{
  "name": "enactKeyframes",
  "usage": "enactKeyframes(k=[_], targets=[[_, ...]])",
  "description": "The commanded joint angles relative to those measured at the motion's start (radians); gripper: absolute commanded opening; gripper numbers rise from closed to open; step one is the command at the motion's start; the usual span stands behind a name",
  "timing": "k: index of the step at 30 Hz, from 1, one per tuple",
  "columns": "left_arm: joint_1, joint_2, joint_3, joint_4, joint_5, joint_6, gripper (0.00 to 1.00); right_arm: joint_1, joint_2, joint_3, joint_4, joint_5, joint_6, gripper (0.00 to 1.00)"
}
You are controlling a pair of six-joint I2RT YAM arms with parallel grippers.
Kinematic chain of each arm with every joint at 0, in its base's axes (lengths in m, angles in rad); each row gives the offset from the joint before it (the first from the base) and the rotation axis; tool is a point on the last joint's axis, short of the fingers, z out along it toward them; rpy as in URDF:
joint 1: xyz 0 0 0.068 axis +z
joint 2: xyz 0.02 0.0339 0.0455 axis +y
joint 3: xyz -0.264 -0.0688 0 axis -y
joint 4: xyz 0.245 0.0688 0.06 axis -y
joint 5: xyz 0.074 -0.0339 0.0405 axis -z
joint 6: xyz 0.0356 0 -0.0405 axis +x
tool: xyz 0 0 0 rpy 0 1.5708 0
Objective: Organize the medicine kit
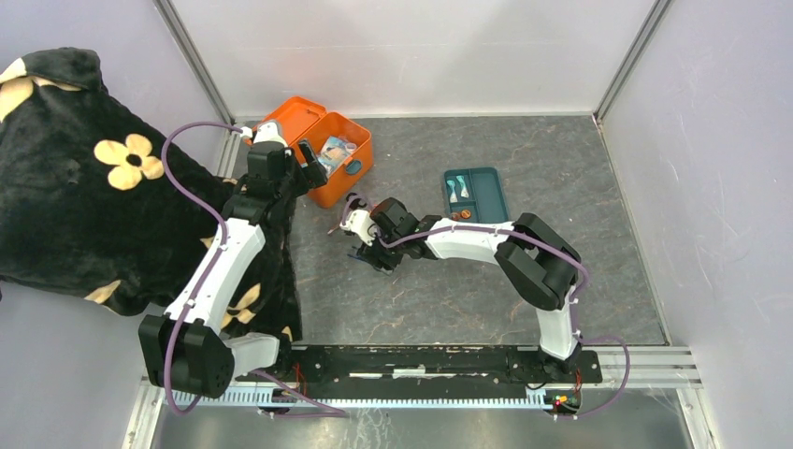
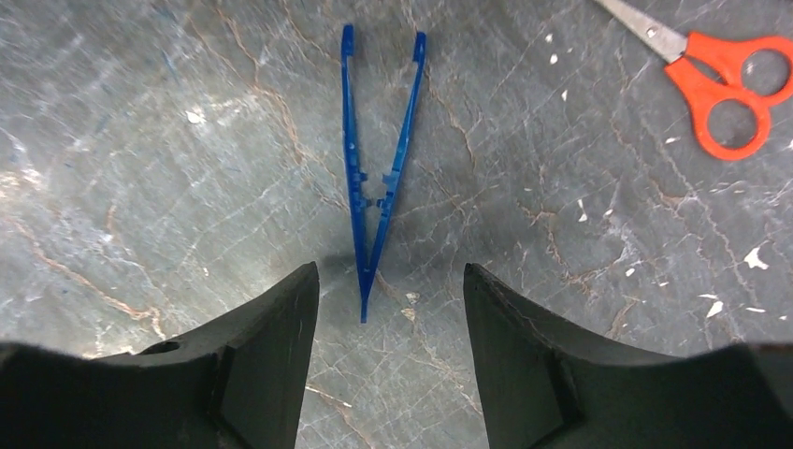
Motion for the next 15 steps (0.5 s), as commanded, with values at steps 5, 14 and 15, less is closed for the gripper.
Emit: enactKeyframes(k=[5,14,15], targets=[[0.004,-0.024,0.003,0.013,-0.028,0.038,0.95,0.013,0.049,0.032,-0.016,0.063,-0.025,0.57],[0.004,-0.022,0.002,0.015,-0.026,0.039,0.94,0.015,0.05,0.017,-0.01,0.07,-0.009,0.21],[0.004,-0.022,0.002,0.016,-0.025,0.04,0.94,0.015,0.043,0.006,0.001,0.076,-0.005,0.17]])
